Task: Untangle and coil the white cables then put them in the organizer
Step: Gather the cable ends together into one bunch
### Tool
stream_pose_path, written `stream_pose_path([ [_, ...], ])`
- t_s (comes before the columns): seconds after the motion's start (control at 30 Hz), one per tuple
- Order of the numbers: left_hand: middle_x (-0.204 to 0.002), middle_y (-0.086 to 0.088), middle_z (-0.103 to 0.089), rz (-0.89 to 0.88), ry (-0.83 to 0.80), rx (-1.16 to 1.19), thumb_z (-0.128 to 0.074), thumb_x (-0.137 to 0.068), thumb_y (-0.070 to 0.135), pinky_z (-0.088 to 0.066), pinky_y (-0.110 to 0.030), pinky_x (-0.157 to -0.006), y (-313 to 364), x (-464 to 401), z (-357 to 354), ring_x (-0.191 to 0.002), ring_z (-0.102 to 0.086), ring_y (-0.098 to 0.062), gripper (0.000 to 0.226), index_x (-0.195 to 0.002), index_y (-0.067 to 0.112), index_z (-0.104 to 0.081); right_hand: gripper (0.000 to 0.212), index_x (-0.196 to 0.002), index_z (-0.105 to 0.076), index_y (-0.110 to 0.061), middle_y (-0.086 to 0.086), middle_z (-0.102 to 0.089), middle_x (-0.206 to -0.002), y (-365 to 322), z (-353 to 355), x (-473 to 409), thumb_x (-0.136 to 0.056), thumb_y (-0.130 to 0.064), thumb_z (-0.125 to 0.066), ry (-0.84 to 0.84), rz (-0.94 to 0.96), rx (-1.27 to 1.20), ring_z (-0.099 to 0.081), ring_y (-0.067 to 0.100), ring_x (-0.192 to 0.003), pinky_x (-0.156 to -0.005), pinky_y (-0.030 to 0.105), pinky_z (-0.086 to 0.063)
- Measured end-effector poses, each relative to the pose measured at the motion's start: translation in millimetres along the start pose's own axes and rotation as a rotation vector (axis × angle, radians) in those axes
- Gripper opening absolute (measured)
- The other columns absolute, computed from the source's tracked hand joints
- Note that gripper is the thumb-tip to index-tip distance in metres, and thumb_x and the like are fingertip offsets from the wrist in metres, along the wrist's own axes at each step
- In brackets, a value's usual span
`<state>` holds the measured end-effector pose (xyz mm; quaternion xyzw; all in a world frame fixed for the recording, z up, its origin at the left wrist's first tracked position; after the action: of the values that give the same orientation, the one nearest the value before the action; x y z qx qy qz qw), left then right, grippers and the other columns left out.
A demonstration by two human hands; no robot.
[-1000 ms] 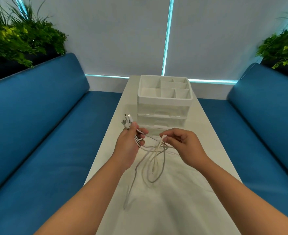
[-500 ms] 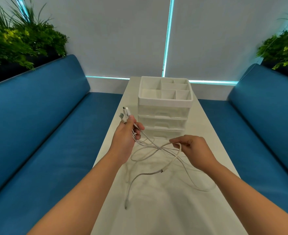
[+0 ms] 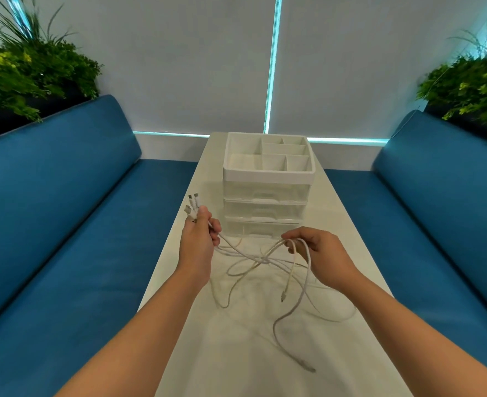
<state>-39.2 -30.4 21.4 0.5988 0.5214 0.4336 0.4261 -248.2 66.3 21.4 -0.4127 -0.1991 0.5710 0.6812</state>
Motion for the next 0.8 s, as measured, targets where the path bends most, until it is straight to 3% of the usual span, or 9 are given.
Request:
stream_pose_path([
  [0.17,-0.059,0.006,-0.04,0.003,0.027,0.014,-0.036,-0.105,0.039,-0.038,-0.032,-0.079,1,-4,-1,-0.058,-0.038,-0.011,0.03,-0.085,0.02,-0.048,0.02,-0.102,-0.074,-0.022,-0.009,-0.073,-0.093,5,6,-1,-0.094,-0.01,-0.06,0.001,0.001,0.053,-0.065,-0.003,-0.084,-0.075,0.007,-0.049],
  [0.27,-0.058,0.006,-0.037,-0.015,0.022,0.093,-0.038,-0.105,0.039,-0.038,-0.028,-0.071,9,-10,-3,-0.056,-0.037,-0.009,0.032,-0.081,0.021,-0.046,0.025,-0.104,-0.075,-0.02,-0.008,-0.072,-0.1,19,9,3,-0.093,-0.005,-0.059,-0.118,-0.03,0.236,-0.064,-0.001,-0.087,-0.078,0.005,-0.046],
  [0.33,-0.057,0.007,-0.035,-0.031,0.003,0.13,-0.038,-0.105,0.039,-0.037,-0.027,-0.066,12,-13,-6,-0.056,-0.034,-0.009,0.034,-0.077,0.021,-0.044,0.031,-0.104,-0.076,-0.02,-0.007,-0.073,-0.102,33,9,5,-0.091,0.001,-0.058,-0.144,-0.063,0.349,-0.066,0.006,-0.09,-0.084,0.015,-0.051],
  [0.5,-0.055,0.008,-0.033,-0.053,0.057,0.195,-0.042,-0.104,0.041,-0.033,-0.027,-0.06,18,-17,-1,-0.052,-0.032,-0.008,0.037,-0.072,0.022,-0.041,0.031,-0.104,-0.076,-0.021,0.0,-0.074,-0.101,63,25,7,-0.092,0.001,-0.056,0.088,-0.228,0.44,-0.062,0.011,-0.082,-0.074,0.019,-0.045],
  [0.57,-0.053,0.009,-0.034,-0.052,0.104,0.221,-0.044,-0.103,0.041,-0.033,-0.027,-0.057,21,-22,6,-0.049,-0.032,-0.007,0.039,-0.069,0.022,-0.041,0.031,-0.107,-0.075,-0.018,0.004,-0.073,-0.105,70,32,9,-0.093,0.0,-0.054,0.105,-0.308,0.474,-0.064,0.018,-0.087,-0.073,0.022,-0.045],
  [0.67,-0.053,0.01,-0.034,-0.059,0.108,0.204,-0.044,-0.103,0.04,-0.033,-0.027,-0.057,21,-25,9,-0.047,-0.032,-0.007,0.039,-0.069,0.022,-0.041,0.05,-0.123,-0.066,-0.021,0.002,-0.067,-0.117,69,29,11,-0.089,0.009,-0.044,-0.084,-0.35,0.598,-0.063,0.019,-0.1,-0.078,0.021,-0.047],
  [0.73,-0.055,0.009,-0.033,-0.072,0.067,0.147,-0.043,-0.103,0.041,-0.033,-0.027,-0.059,20,-22,3,-0.05,-0.031,-0.007,0.036,-0.072,0.022,-0.041,0.07,-0.141,-0.047,-0.028,0.002,-0.057,-0.132,61,20,13,-0.085,0.014,-0.038,-0.255,-0.328,0.636,-0.057,0.02,-0.115,-0.089,0.024,-0.048],
  [0.8,-0.057,0.009,-0.033,-0.081,0.03,0.086,-0.04,-0.104,0.04,-0.033,-0.028,-0.061,18,-18,-5,-0.052,-0.031,-0.007,0.035,-0.074,0.022,-0.041,0.083,-0.151,-0.025,-0.035,0.002,-0.052,-0.135,50,13,13,-0.085,0.014,-0.034,-0.392,-0.292,0.749,-0.052,0.022,-0.118,-0.085,0.027,-0.047],
])
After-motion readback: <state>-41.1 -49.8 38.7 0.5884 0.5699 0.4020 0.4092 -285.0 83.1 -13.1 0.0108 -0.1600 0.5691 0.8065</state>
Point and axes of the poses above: each hand's wrist, its own x-axis away from the middle knuckle, its own z-axis out of the back of the hand, y = z × x, the point moved 3 cm from there along -x, towards the middle knuckle
